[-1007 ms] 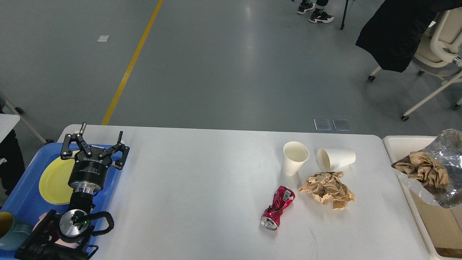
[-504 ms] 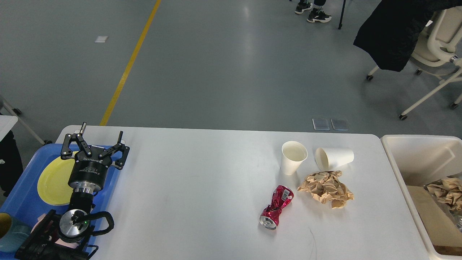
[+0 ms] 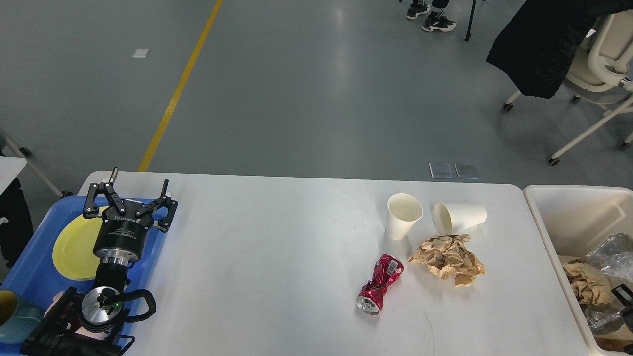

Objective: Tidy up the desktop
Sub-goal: 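Raise the right gripper up out of the white bin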

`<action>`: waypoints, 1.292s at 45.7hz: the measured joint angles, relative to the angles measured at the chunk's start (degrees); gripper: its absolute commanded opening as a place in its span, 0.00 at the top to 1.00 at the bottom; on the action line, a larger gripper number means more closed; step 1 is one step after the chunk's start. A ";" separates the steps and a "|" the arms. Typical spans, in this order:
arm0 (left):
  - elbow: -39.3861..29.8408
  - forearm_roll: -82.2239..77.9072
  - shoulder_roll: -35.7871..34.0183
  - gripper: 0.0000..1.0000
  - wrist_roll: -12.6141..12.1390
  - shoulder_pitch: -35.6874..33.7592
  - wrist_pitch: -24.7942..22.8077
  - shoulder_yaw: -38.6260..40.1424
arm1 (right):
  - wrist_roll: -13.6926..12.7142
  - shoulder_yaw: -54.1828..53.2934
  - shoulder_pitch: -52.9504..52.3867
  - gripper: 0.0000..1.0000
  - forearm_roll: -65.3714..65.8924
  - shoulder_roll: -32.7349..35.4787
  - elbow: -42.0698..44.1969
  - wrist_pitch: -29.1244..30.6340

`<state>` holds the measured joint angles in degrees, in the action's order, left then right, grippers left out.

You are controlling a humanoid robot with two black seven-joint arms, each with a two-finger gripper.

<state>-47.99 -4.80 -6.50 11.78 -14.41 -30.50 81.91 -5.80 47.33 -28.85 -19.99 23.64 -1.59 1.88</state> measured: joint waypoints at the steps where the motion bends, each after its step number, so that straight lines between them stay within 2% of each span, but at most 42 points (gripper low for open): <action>1: 0.00 0.01 0.00 0.04 0.00 0.00 0.00 0.00 | -0.01 0.05 0.01 1.00 0.03 -0.19 0.00 -0.03; 10: 0.00 0.02 0.00 0.04 0.00 0.00 0.00 0.00 | -0.09 0.20 0.12 1.00 0.32 -1.65 0.03 -0.29; 11: 0.00 0.02 0.00 0.04 0.00 0.00 0.00 0.00 | -0.10 0.20 0.14 0.93 0.35 -1.90 0.04 -0.33; 12: 0.00 0.02 0.00 0.04 0.00 0.00 0.00 0.00 | -0.10 0.16 0.16 0.77 0.35 -2.23 0.04 -0.37; 13: 0.00 0.02 0.00 0.04 0.00 0.00 0.00 0.00 | -0.10 0.08 0.19 0.57 0.36 -2.49 0.04 -0.42; 14: 0.00 0.03 0.00 0.04 0.00 0.00 0.00 0.00 | -0.09 -0.07 0.26 0.24 0.36 -2.79 0.05 -0.53; 15: 0.00 0.02 0.00 0.04 0.00 0.00 0.00 0.00 | -0.09 -0.18 0.34 0.04 0.35 -2.94 0.08 -0.68; 16: 0.00 0.02 0.00 0.04 0.00 0.00 0.00 0.00 | -0.07 -0.25 0.40 0.00 0.35 -3.00 0.09 -0.87; 26: 0.00 0.02 0.00 0.03 0.00 0.00 0.00 0.00 | 0.52 -0.45 0.53 0.00 0.25 -3.39 -0.02 -6.89; 37: 0.00 0.02 0.00 0.04 0.00 0.00 0.00 0.00 | 0.53 -0.60 -0.41 0.00 0.33 -2.61 -1.01 -7.14; 42: 0.00 0.02 0.00 0.04 0.00 0.00 0.00 0.00 | 0.26 -0.45 -3.29 0.00 0.79 -0.07 -2.95 -5.98; 48: 0.00 0.02 0.00 0.04 0.00 0.00 0.00 0.00 | 0.10 0.20 -10.18 0.00 3.94 4.82 -10.34 -3.22; 56: 0.00 0.02 0.00 0.04 0.00 0.00 0.00 0.00 | -0.16 0.77 -26.28 0.00 16.74 11.78 -26.88 0.31; 59: 0.00 0.00 0.00 0.04 0.00 0.00 0.00 0.00 | -1.04 2.21 -32.96 0.00 20.91 13.45 -32.81 2.06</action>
<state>-47.99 -4.79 -6.50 11.78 -14.41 -30.50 81.91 -6.84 49.54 -61.81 0.92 37.10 -34.40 3.94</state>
